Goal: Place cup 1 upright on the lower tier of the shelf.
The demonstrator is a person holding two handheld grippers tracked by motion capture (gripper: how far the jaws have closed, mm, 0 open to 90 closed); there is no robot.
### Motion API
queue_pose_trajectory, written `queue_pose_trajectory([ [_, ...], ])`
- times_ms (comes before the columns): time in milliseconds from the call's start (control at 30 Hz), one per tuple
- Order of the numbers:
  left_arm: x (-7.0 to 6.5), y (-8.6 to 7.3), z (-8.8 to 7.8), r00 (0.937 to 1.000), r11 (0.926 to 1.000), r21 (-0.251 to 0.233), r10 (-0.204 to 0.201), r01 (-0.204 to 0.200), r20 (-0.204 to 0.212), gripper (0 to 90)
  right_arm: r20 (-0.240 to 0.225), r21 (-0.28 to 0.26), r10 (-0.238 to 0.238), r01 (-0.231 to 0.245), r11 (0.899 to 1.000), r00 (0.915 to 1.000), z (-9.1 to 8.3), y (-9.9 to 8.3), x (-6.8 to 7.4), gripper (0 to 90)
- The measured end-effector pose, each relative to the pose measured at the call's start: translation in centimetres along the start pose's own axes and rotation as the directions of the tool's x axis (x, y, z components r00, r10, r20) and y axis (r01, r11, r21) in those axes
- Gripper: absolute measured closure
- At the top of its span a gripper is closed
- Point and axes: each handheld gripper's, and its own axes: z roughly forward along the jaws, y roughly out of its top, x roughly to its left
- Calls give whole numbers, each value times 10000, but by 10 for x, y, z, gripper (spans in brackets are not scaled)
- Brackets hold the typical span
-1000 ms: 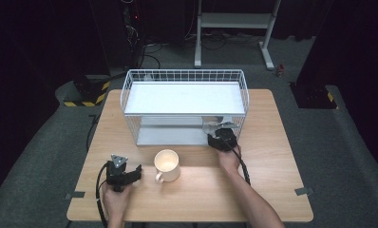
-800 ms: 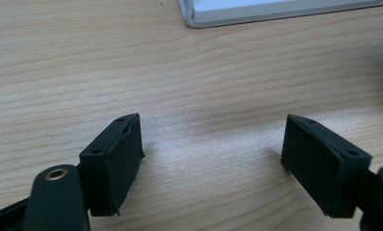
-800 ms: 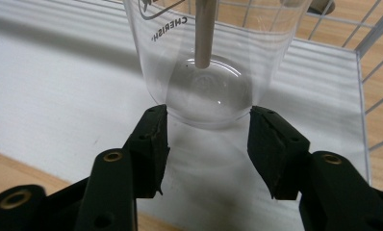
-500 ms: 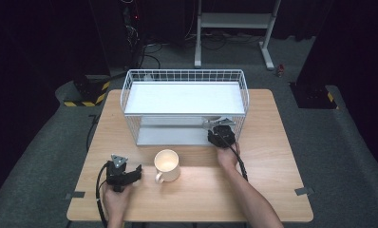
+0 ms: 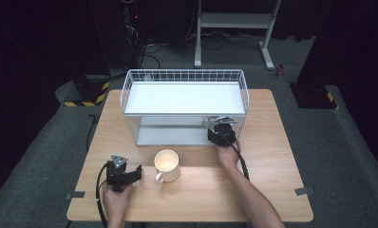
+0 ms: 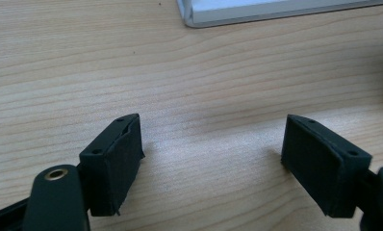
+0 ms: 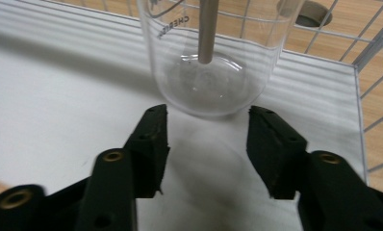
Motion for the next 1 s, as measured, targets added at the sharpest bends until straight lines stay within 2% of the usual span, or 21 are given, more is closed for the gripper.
queue_pose_trajectory([
  [67, 0, 0, 0, 10000, 10000, 2, 4, -4, 2, 224, -213, -98, -10, 8, 10000, 9998, -5, -3, -3, 441],
  [100, 0, 0, 0, 10000, 10000, 0, 2, -2, 2, 224, -307, -81, 214, -217, 9997, 9993, -7, -4, -2, 432],
  [133, 0, 0, 0, 10000, 10000, 0, 4, -4, 2, 224, -364, -186, -41, 34, 9998, 9993, -8, -5, -4, 415],
  [233, 0, 0, 0, 10000, 10000, 1, 5, -5, 2, 224, -421, -92, -341, 337, 9994, 9985, -13, -5, -4, 405],
  [333, 0, 0, 0, 10000, 10000, 1, 4, -4, 2, 224, -615, -92, -285, 280, 9996, 9977, -18, -5, -4, 396],
  [433, 0, 0, 0, 10000, 10000, 1, 3, -3, 2, 224, -730, -231, -571, 555, 9982, 9957, -21, -6, -4, 390],
  [467, 0, 0, 0, 10000, 10000, 0, 6, -6, 0, 224, -744, -185, -361, 348, 9992, 9966, -22, -7, -3, 383],
  [700, 0, 0, 0, 10000, 10000, -1, 2, -2, 2, 224, -982, -214, -653, 635, 9978, 9930, -28, -9, -4, 363],
  [767, 0, 0, 0, 10000, 10000, 0, 4, -4, 1, 224, -1126, -193, -432, 413, 9990, 9927, -31, -9, -3, 359],
  [867, 0, 0, 0, 10000, 10000, 1, 4, -4, 2, 224, -1127, -246, -656, 632, 9977, 9915, -33, -10, -4, 357],
  [1000, 0, 0, 0, 10000, 10000, 2, 4, -4, 1, 224, -1171, -239, -653, 630, 9977, 9910, -38, -11, -5, 351],
])
